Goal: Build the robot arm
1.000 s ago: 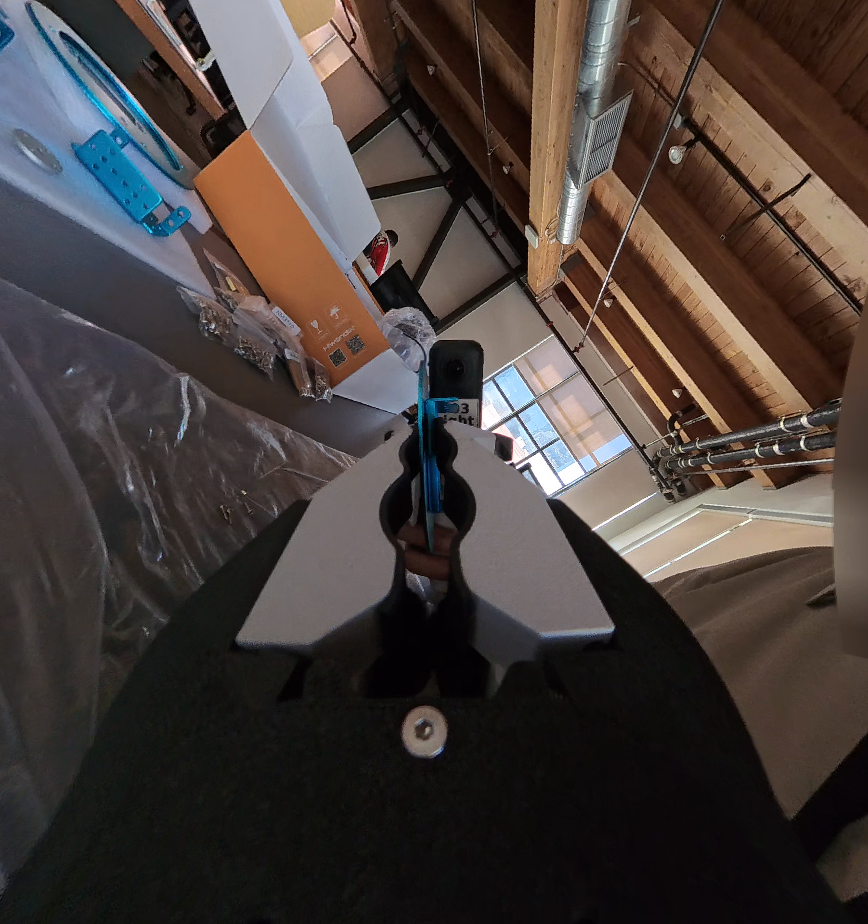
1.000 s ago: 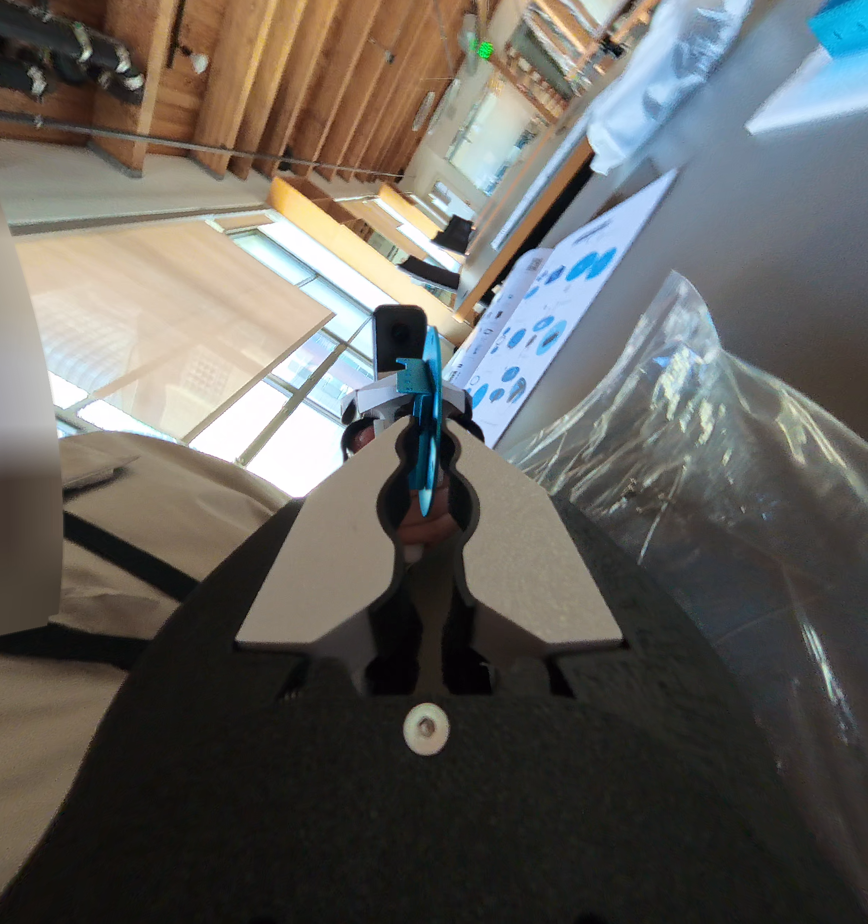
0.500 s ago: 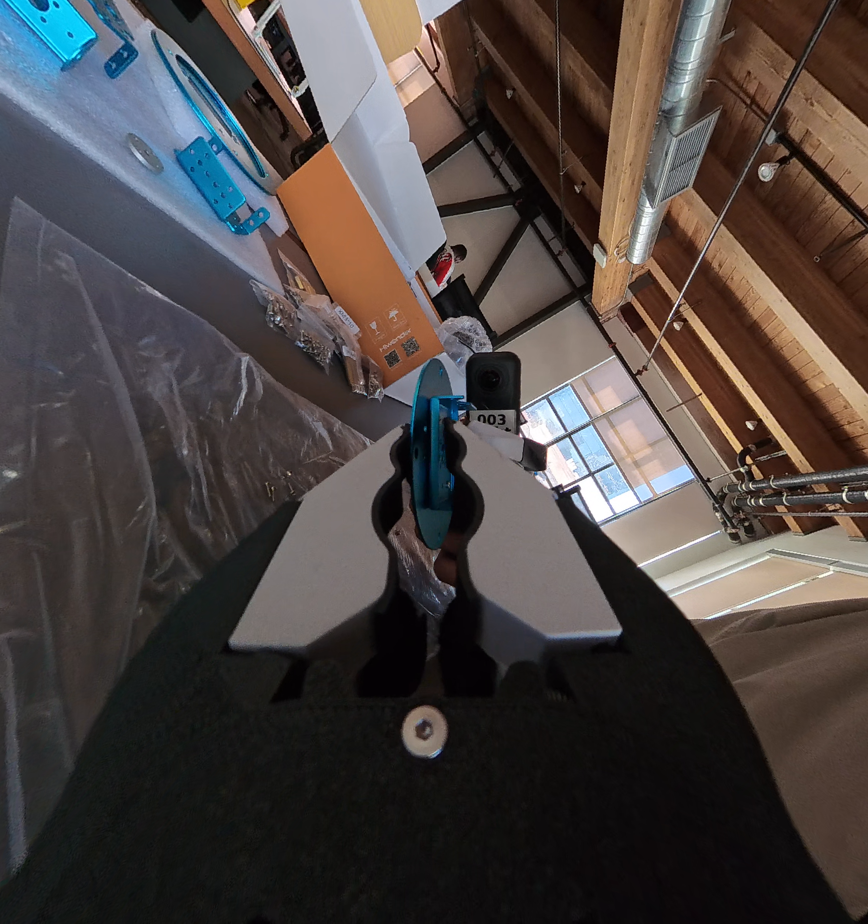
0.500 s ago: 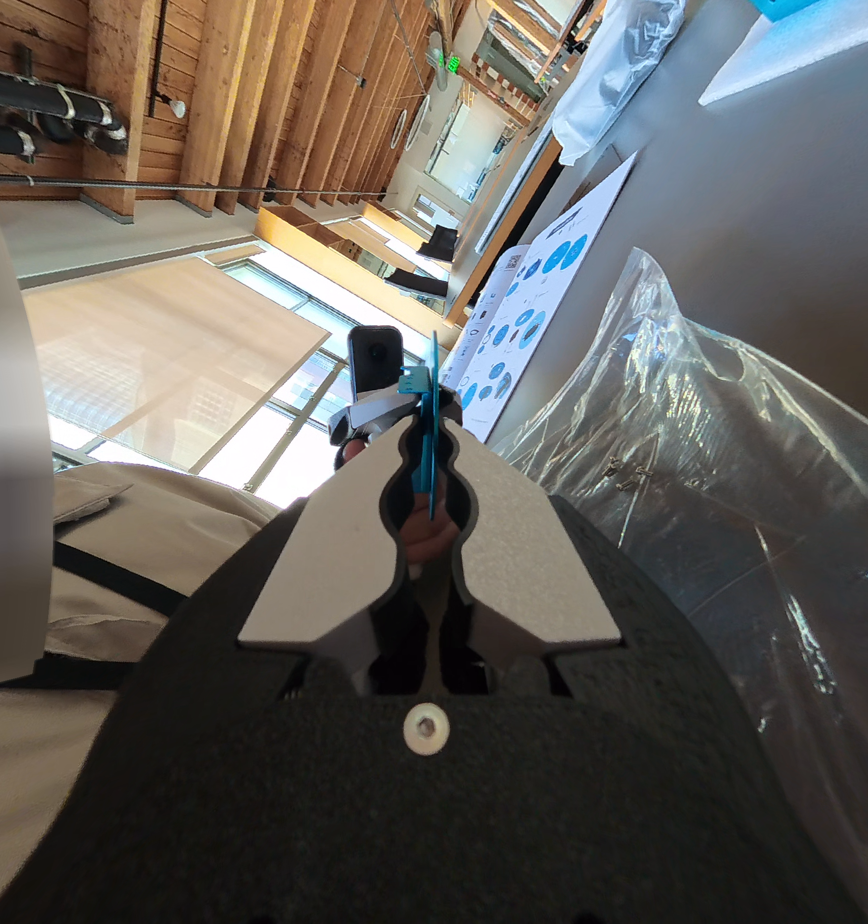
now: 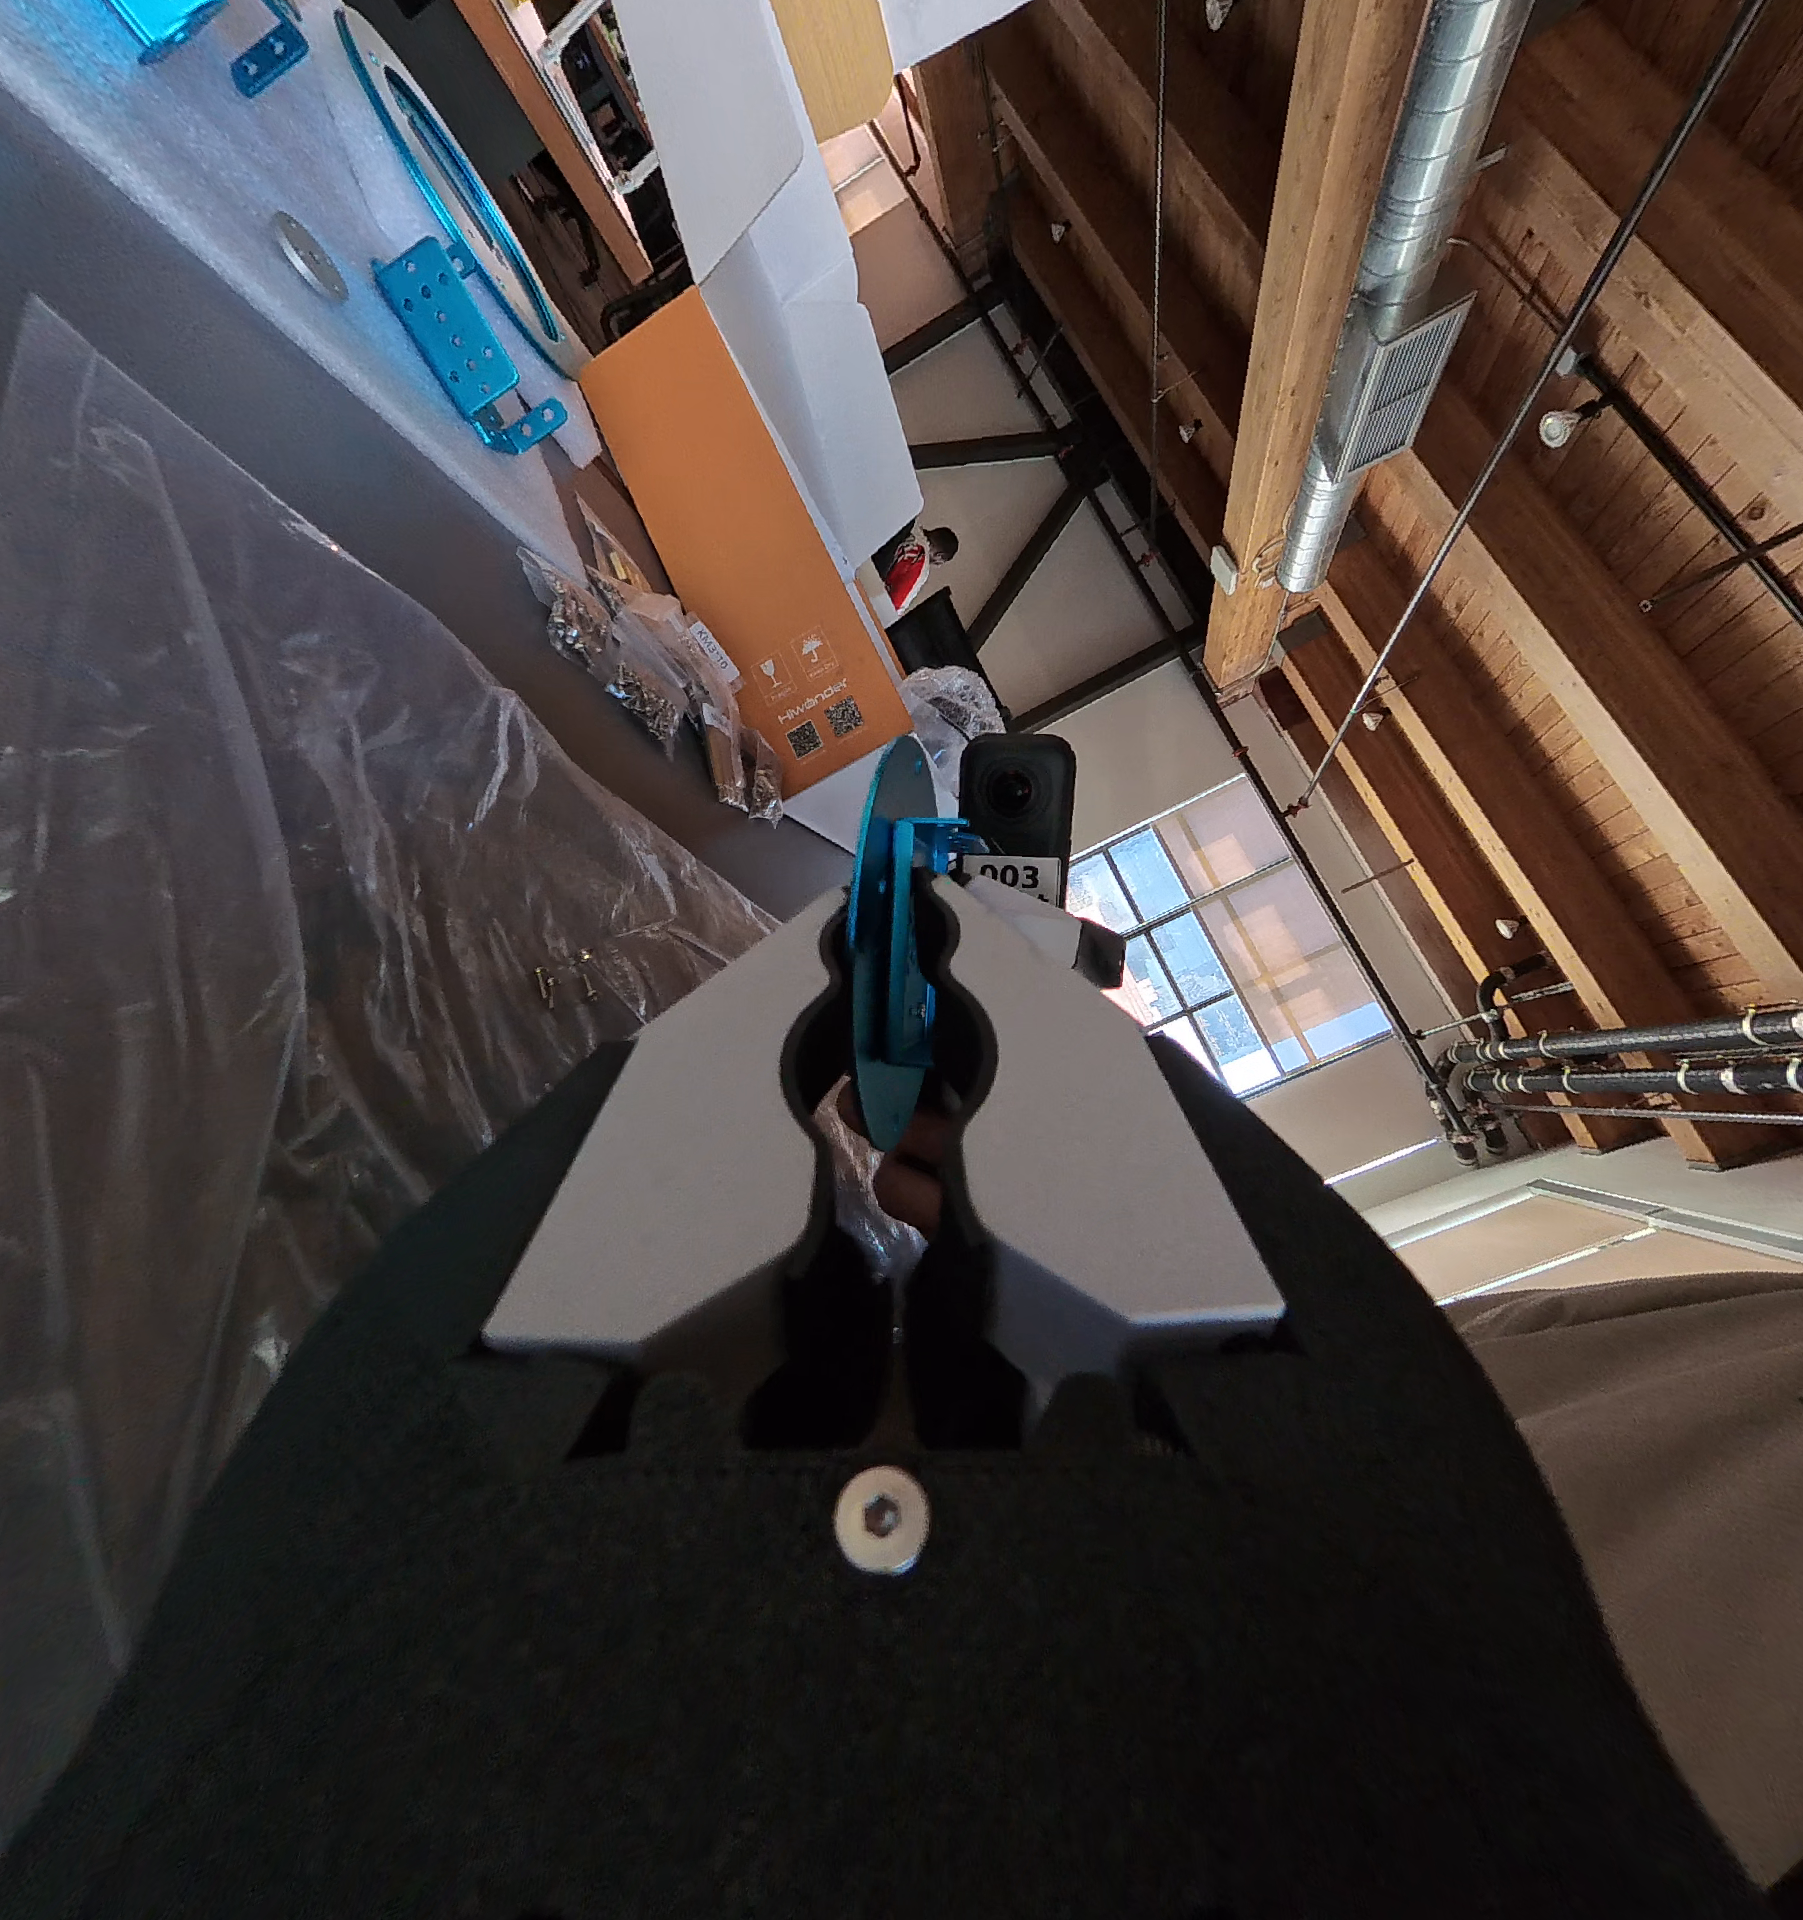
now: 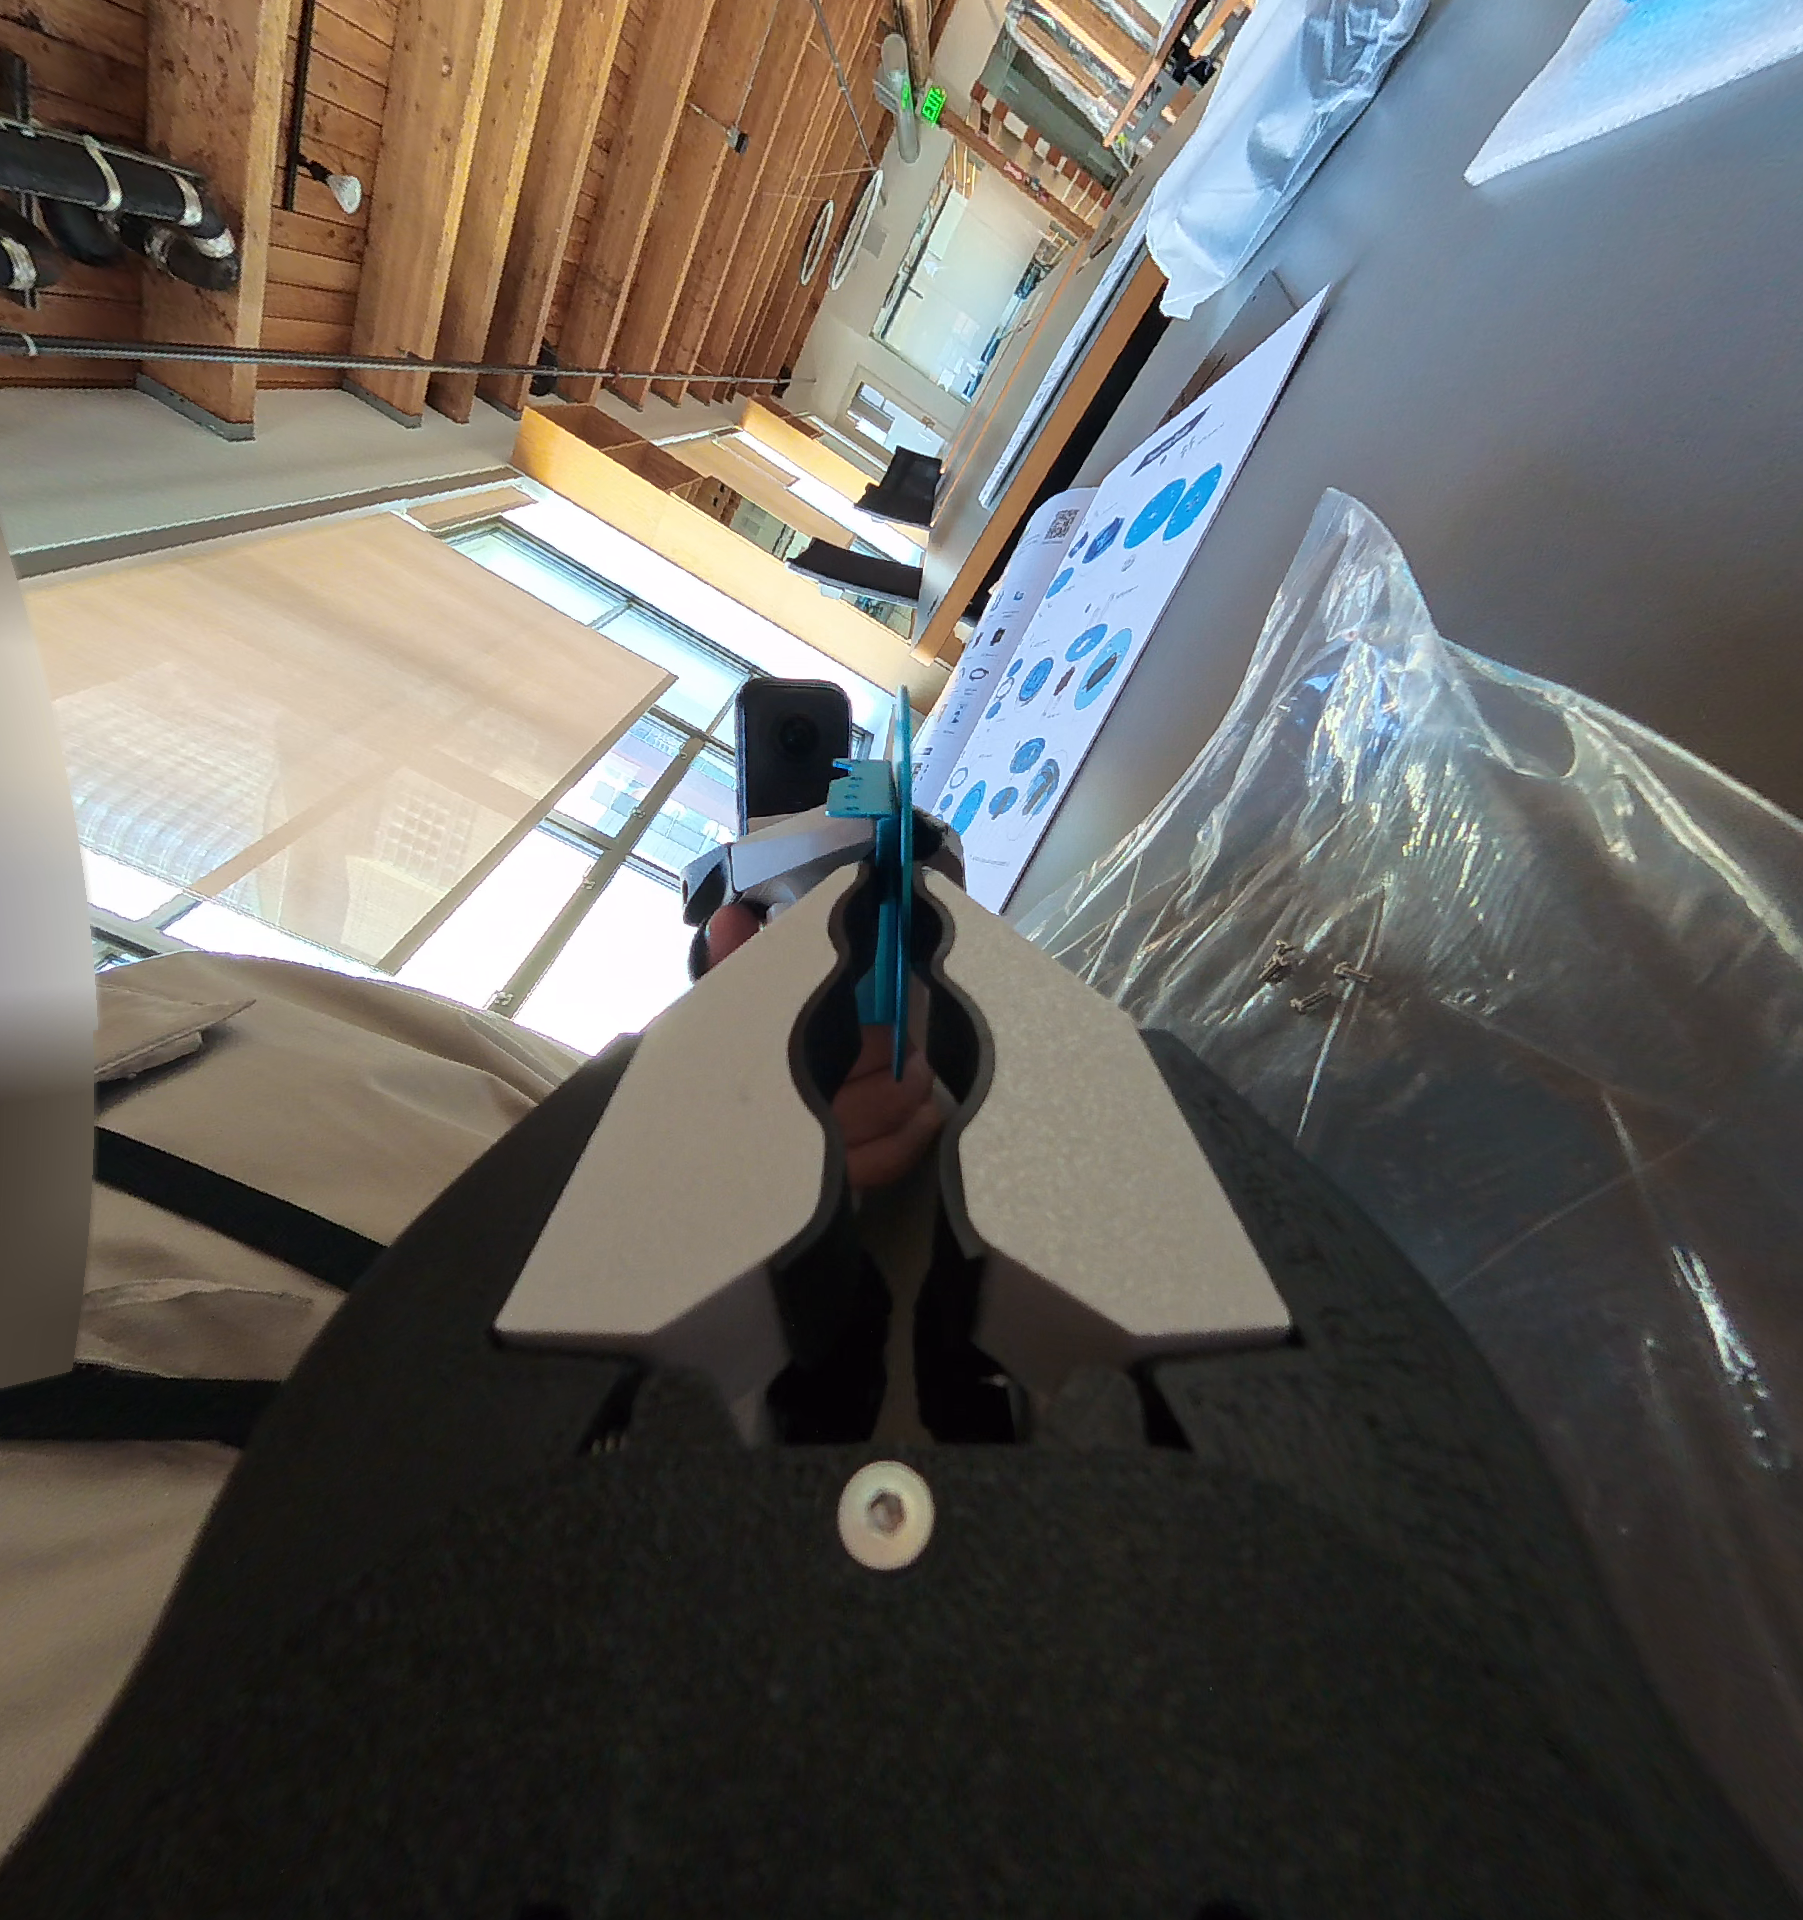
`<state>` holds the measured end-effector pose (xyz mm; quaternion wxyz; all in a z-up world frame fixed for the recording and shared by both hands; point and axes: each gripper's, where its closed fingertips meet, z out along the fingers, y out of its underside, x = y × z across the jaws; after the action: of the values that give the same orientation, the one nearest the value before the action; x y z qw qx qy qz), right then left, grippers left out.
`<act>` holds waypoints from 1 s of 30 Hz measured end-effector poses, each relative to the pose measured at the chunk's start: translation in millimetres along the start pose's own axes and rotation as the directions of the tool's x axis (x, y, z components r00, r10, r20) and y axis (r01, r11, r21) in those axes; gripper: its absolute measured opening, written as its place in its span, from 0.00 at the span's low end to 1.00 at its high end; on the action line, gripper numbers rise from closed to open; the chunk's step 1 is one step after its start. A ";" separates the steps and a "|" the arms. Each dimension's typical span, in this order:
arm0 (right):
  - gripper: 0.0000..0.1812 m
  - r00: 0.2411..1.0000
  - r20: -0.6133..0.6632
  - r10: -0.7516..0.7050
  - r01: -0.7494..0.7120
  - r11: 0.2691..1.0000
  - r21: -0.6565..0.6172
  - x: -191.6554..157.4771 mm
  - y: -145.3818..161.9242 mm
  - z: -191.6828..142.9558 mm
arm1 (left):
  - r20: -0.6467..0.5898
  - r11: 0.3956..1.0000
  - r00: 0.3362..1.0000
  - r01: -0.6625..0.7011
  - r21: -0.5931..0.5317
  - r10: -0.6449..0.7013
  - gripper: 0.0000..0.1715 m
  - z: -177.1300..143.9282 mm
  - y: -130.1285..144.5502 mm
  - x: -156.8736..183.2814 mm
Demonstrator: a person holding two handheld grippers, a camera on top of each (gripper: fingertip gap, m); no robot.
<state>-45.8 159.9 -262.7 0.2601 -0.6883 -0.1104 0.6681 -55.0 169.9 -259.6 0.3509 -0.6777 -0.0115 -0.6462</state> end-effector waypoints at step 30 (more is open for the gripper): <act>0.14 0.965 -0.080 -0.248 0.256 0.958 0.125 -16.2 -51.1 -43.4 | -0.058 0.214 0.231 -0.953 -0.214 0.971 0.02 -7.7 -37.0 39.7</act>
<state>5.3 185.5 -224.1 0.3921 -0.6704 -0.1440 0.6132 -72.5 176.6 -208.0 0.6025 -0.5989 0.4608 -0.2569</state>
